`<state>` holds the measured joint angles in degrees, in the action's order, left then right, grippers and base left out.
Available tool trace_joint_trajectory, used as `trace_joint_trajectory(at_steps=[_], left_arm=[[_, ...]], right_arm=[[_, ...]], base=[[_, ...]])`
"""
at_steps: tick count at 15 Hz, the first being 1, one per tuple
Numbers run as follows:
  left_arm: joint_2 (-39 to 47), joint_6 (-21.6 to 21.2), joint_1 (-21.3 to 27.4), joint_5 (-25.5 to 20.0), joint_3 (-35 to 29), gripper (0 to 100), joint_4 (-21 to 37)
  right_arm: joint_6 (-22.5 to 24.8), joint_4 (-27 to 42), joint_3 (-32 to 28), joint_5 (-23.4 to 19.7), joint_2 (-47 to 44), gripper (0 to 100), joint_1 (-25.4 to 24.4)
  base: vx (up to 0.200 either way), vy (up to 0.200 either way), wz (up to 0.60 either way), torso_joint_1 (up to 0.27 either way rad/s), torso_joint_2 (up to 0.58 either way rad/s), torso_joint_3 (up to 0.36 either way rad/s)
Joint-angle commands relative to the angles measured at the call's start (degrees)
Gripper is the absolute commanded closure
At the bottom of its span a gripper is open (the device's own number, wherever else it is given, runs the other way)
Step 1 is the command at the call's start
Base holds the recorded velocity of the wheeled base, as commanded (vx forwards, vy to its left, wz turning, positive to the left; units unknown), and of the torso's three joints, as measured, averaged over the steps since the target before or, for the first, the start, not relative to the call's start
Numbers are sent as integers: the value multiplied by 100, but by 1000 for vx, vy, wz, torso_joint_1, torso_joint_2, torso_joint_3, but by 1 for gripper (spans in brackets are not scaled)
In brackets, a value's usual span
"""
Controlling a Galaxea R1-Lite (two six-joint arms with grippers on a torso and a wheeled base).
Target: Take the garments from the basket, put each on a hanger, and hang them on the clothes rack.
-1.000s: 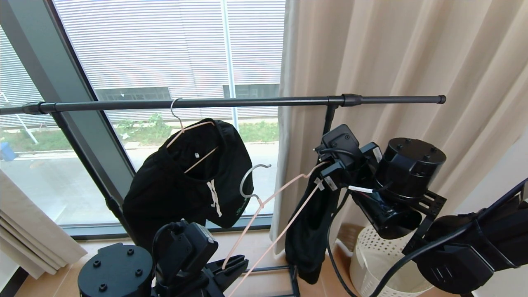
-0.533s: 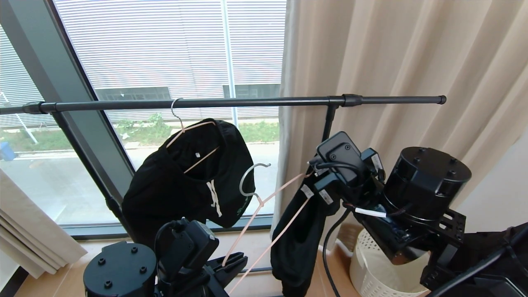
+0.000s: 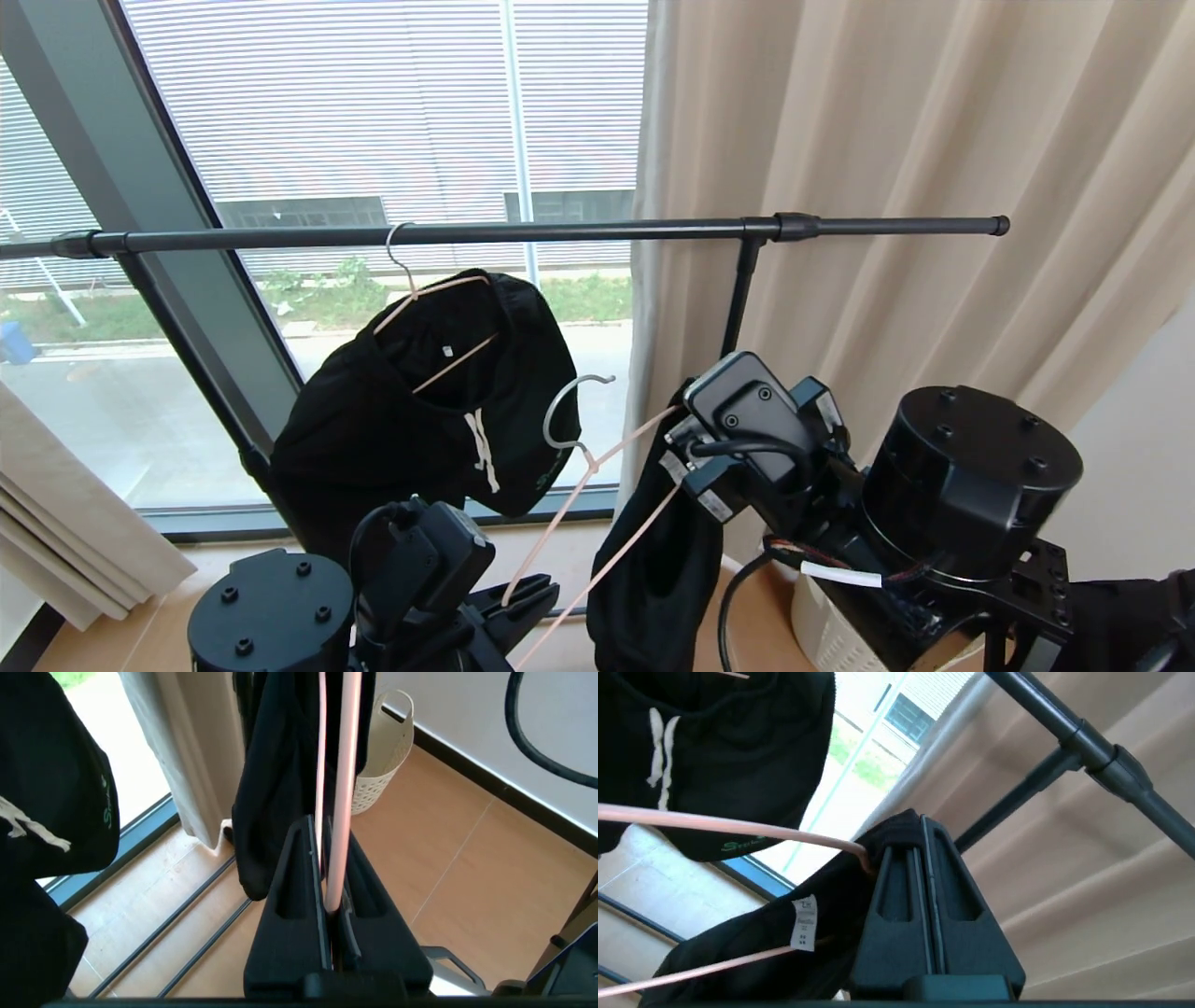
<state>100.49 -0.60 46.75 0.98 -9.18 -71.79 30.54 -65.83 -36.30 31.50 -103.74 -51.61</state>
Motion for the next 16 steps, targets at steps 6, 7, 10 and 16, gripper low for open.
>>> trace_joint_trajectory(at_steps=[6,7,10,16], left_arm=[[-3,-2,1,8,13,100,-2],[-12,-2,1,8,30,100,-63],[15,-2,1,8,83,100,-230],[-29,-2,1,8,92,100,-248]], right_arm=[[-153,-26,326,-364,486,100,-648],[-153,-26,361,-364,530,100,-850],[-259,-26,458,-355,539,100,-1307],[-338,-26,475,-338,566,100,-1448]], base=[[0,0,0,0,0,0],[0,0,0,0,0,0],[0,0,0,0,0,0],[0,0,0,0,0,0]])
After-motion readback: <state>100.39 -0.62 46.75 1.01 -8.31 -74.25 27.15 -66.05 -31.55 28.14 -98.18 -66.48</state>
